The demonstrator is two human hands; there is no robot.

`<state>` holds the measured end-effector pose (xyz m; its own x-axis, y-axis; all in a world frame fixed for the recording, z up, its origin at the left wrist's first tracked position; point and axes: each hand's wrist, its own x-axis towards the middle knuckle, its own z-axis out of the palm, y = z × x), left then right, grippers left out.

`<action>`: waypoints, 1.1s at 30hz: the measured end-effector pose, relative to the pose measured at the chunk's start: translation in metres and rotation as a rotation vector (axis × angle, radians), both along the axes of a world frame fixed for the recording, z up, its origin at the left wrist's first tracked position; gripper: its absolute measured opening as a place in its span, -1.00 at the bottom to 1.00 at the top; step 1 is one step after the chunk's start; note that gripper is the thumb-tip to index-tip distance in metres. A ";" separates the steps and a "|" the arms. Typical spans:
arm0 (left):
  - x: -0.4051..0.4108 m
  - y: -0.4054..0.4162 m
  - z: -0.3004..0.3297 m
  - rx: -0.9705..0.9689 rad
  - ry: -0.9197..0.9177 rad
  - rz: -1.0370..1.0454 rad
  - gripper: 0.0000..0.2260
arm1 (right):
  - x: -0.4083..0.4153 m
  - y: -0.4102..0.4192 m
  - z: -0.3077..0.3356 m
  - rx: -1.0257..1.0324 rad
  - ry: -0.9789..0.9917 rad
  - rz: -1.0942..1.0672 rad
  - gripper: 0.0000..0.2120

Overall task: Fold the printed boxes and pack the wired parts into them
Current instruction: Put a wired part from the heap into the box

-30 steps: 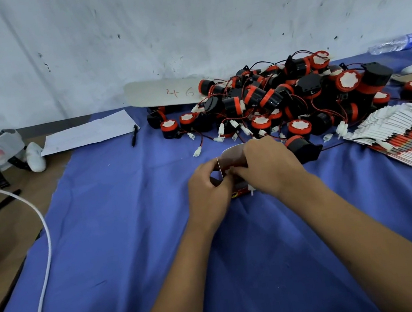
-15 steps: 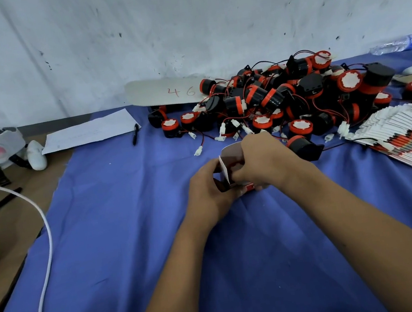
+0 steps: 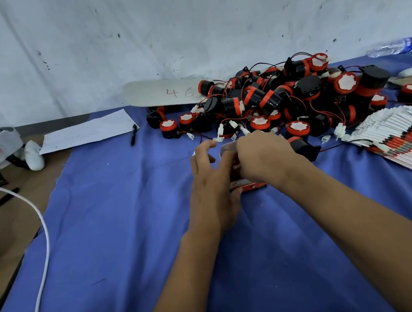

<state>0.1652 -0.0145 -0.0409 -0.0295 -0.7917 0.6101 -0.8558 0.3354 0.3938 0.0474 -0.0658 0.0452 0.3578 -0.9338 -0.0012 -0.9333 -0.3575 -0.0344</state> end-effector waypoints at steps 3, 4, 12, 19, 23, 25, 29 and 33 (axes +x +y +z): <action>-0.002 0.003 0.003 0.149 -0.048 0.036 -0.50 | -0.010 -0.003 0.002 -0.004 0.022 0.130 -0.90; -0.003 0.005 0.005 0.158 -0.073 0.066 -0.53 | -0.013 -0.004 0.003 0.005 0.042 0.172 -0.91; -0.024 0.012 0.019 0.202 -0.236 0.220 -0.64 | -0.039 -0.014 0.019 0.193 -0.203 0.024 -0.94; -0.022 0.013 0.012 0.217 -0.059 0.181 -0.62 | -0.051 -0.010 0.019 -0.026 -0.424 -0.022 -0.89; -0.022 0.011 0.010 0.242 0.005 0.172 -0.63 | -0.047 -0.003 0.004 -0.156 -0.553 -0.050 -0.91; -0.022 0.011 0.009 0.240 0.021 0.180 -0.65 | -0.045 0.003 -0.008 -0.211 -0.715 -0.095 -0.88; -0.023 0.009 0.007 0.236 0.048 0.171 -0.64 | -0.038 0.017 -0.031 -0.413 -0.847 -0.088 -0.91; -0.021 0.009 0.008 0.259 0.117 0.135 -0.60 | -0.026 0.025 -0.049 -0.507 -0.507 0.075 -0.84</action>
<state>0.1446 -0.0060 -0.0332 0.1445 -0.9135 0.3804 -0.8296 0.0977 0.5497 0.0215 -0.0408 -0.0039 0.2627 -0.7480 0.6095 -0.8189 -0.5069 -0.2692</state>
